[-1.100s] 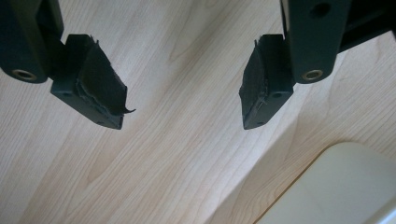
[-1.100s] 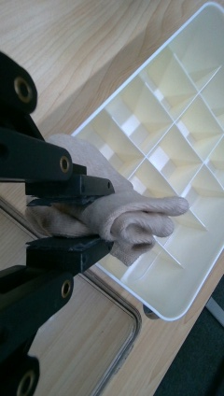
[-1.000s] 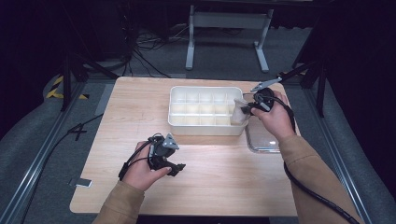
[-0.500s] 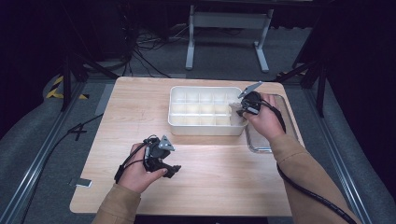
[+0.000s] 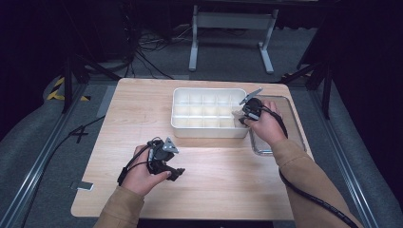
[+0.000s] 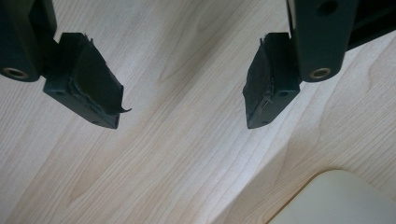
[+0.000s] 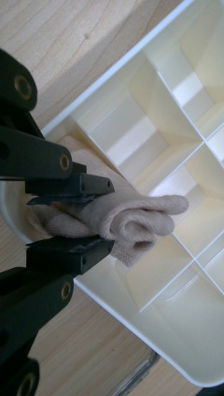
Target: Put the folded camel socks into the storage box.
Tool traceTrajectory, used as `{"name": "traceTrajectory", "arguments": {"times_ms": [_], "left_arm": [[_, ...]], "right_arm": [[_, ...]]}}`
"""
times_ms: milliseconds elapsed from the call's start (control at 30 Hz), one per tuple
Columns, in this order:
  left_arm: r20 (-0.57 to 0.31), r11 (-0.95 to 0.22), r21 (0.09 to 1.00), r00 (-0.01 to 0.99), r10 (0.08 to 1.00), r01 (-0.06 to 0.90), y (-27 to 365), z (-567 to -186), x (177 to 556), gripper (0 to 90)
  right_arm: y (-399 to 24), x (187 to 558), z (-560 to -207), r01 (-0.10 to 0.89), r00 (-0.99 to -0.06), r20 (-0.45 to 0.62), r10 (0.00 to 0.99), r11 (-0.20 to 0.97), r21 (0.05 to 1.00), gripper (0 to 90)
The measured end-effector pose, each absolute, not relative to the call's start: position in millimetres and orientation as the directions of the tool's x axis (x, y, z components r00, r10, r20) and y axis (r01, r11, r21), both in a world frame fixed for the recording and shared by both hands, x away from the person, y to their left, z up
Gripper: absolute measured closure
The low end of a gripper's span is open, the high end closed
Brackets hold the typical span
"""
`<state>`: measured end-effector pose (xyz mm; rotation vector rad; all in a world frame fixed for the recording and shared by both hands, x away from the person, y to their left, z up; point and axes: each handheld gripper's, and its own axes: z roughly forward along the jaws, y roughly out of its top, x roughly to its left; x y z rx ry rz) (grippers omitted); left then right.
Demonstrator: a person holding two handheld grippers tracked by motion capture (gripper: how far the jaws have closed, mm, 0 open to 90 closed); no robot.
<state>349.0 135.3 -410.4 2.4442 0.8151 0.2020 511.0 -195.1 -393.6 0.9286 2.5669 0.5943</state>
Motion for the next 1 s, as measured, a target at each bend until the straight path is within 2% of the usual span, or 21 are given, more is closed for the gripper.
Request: {"name": "traceTrajectory", "arguments": {"times_ms": [533,633,767,833,967,1000], "left_arm": [[-0.028,-0.669,0.544,0.808,0.589,0.507,134,-411,349,29.0],[-0.026,-0.674,0.542,0.811,0.584,0.502,134,-411,350,29.0],[-0.023,-0.676,0.54,0.812,0.583,0.501,133,-411,350,29.0],[-0.026,-0.681,0.532,0.814,0.58,0.503,132,-411,350,29.0],[-0.023,-0.682,0.538,0.817,0.576,0.496,131,-413,351,29.0],[-0.023,-0.682,0.538,0.817,0.576,0.495,130,-413,351,29.0]], "right_arm": [[-194,515,-403,0.587,-0.711,-0.122,0.692,0.68,0.439,70.5],[-195,515,-400,0.593,-0.709,-0.102,0.698,0.668,0.45,65.5],[-197,516,-395,0.61,-0.687,-0.04,0.725,0.606,0.51,49.4],[-196,517,-393,0.619,-0.676,-0.002,0.737,0.57,0.54,46.3],[-194,518,-393,0.618,-0.67,0.006,0.742,0.553,0.559,49.2],[-193,519,-392,0.617,-0.667,0.002,0.745,0.551,0.562,54.3]]}}
